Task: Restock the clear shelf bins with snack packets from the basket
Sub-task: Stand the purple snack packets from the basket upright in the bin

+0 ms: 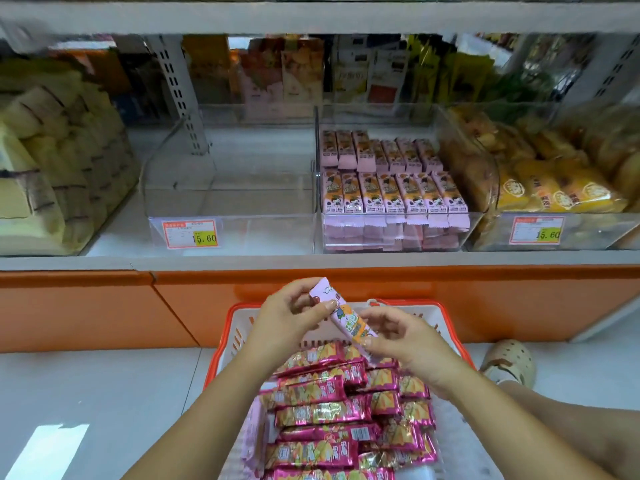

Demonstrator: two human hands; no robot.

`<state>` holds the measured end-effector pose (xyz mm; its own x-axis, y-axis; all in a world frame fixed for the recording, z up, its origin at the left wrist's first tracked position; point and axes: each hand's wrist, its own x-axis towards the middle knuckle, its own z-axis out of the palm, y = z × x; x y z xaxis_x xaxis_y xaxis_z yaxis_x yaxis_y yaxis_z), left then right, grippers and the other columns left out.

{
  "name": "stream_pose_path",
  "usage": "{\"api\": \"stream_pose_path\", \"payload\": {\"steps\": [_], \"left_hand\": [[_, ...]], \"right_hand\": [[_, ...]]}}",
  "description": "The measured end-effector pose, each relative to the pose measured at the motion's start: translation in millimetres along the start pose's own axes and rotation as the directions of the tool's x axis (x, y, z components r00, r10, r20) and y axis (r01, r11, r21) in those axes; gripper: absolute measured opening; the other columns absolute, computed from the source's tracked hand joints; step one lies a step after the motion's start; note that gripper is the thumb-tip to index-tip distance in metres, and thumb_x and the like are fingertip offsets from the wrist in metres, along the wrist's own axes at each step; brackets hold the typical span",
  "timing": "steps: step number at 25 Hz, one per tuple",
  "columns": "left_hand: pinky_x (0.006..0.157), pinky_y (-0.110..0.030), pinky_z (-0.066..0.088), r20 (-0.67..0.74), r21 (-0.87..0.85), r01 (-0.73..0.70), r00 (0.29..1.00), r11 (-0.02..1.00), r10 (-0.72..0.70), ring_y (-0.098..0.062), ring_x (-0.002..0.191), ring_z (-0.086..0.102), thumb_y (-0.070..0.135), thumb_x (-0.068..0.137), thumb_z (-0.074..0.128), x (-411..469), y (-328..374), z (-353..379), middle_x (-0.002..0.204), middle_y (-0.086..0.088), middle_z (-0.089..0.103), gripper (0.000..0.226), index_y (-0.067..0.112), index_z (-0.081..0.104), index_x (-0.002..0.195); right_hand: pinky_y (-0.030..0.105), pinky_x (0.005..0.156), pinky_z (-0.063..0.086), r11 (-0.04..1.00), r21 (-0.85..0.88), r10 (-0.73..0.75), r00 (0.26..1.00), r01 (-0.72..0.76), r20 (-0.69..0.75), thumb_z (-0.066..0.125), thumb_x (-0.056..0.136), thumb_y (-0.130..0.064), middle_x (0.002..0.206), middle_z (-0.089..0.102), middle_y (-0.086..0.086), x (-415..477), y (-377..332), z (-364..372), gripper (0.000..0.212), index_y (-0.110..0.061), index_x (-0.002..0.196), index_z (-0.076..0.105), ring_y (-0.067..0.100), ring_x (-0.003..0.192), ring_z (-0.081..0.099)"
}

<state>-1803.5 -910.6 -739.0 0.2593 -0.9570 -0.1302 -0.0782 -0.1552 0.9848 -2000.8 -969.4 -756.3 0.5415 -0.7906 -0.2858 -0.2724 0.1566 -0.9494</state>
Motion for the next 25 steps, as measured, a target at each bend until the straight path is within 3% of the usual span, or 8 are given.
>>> {"api": "stream_pose_path", "payload": {"steps": [3, 5, 7, 11, 15, 18, 20, 25], "left_hand": [[0.073, -0.023, 0.053, -0.135, 0.276, -0.304, 0.927, 0.912, 0.350, -0.007, 0.084, 0.064, 0.025, 0.082, 0.073, 23, 42, -8, 0.094, 0.014, 0.070, 0.026, 0.030, 0.068, 0.107], [0.078, -0.025, 0.050, -0.133, 0.543, -0.442, 0.794, 0.714, 0.593, -0.008, 0.090, 0.060, 0.031, 0.083, 0.072, 44, 65, -19, 0.104, 0.020, 0.064, 0.030, 0.030, 0.065, 0.112], [0.096, -0.031, 0.045, -0.037, 0.716, -0.457, 0.730, 0.528, 0.682, -0.016, 0.112, 0.055, 0.034, 0.084, 0.069, 70, 81, -29, 0.125, 0.008, 0.060, 0.050, 0.024, 0.055, 0.131], [0.114, -0.028, 0.022, 0.114, 0.773, -0.403, 0.848, 0.490, 0.517, -0.014, 0.141, 0.027, 0.047, 0.093, 0.051, 107, 92, -36, 0.157, 0.010, 0.023, 0.069, 0.030, 0.018, 0.151], [0.108, -0.027, 0.033, 0.171, 0.782, -0.437, 0.836, 0.444, 0.521, -0.003, 0.140, 0.027, 0.065, 0.088, 0.030, 113, 86, -40, 0.146, 0.035, 0.003, 0.062, 0.054, 0.001, 0.142], [0.105, -0.029, 0.037, 0.141, 0.782, -0.407, 0.853, 0.471, 0.503, 0.002, 0.140, 0.025, 0.071, 0.086, 0.025, 109, 90, -39, 0.140, 0.042, -0.004, 0.058, 0.064, -0.005, 0.135], [0.105, -0.030, 0.038, 0.122, 0.778, -0.381, 0.872, 0.500, 0.474, 0.002, 0.140, 0.023, 0.075, 0.085, 0.023, 105, 94, -37, 0.140, 0.042, -0.004, 0.057, 0.064, -0.006, 0.133], [0.104, -0.026, 0.037, 0.113, 0.788, -0.351, 0.890, 0.505, 0.442, 0.004, 0.140, 0.021, 0.068, 0.082, 0.022, 102, 99, -36, 0.139, 0.040, -0.003, 0.059, 0.062, -0.006, 0.133]], "right_hand": [[0.035, 0.074, 0.058, 0.982, 0.018, -0.187, 0.974, 0.190, -0.131, 0.072, 0.082, -0.002, 0.100, 0.073, 0.002, 1, -41, -10, 0.034, -0.024, 0.107, 0.068, 0.027, 0.085, 0.068], [0.026, 0.068, 0.056, 0.957, 0.015, -0.279, 0.937, 0.289, -0.211, 0.070, 0.083, -0.003, 0.098, 0.073, -0.003, 6, -68, -16, 0.034, -0.026, 0.106, 0.067, 0.017, 0.084, 0.068], [0.022, 0.068, 0.055, 0.935, 0.002, -0.336, 0.891, 0.353, -0.305, 0.070, 0.083, -0.004, 0.097, 0.073, -0.004, 19, -93, -27, 0.033, -0.028, 0.106, 0.066, 0.011, 0.086, 0.068], [0.020, 0.069, 0.053, 0.910, -0.164, -0.413, 0.800, 0.381, -0.436, 0.068, 0.087, -0.012, 0.102, 0.070, -0.009, 59, -136, -58, 0.026, -0.028, 0.107, 0.062, 0.000, 0.084, 0.066], [0.026, 0.073, 0.050, 0.938, -0.238, -0.345, 0.745, 0.253, -0.571, 0.067, 0.089, -0.026, 0.105, 0.066, -0.008, 115, -159, -86, 0.020, -0.032, 0.106, 0.058, 0.005, 0.084, 0.068], [0.031, 0.074, 0.052, 0.962, -0.233, -0.256, 0.760, 0.141, -0.597, 0.069, 0.087, -0.023, 0.105, 0.070, 0.004, 162, -167, -95, 0.013, -0.025, 0.096, 0.059, 0.024, 0.086, 0.070], [0.030, 0.075, 0.054, 0.974, -0.215, -0.192, 0.779, 0.075, -0.597, 0.069, 0.087, -0.026, 0.107, 0.070, 0.004, 184, -169, -93, 0.017, -0.022, 0.102, 0.060, 0.021, 0.084, 0.070], [0.026, 0.087, 0.044, 0.887, -0.455, -0.233, 0.771, -0.082, -0.593, 0.060, 0.092, -0.038, 0.132, 0.059, 0.000, 196, -169, -82, 0.036, -0.019, 0.122, 0.063, 0.021, 0.114, 0.058]]}}
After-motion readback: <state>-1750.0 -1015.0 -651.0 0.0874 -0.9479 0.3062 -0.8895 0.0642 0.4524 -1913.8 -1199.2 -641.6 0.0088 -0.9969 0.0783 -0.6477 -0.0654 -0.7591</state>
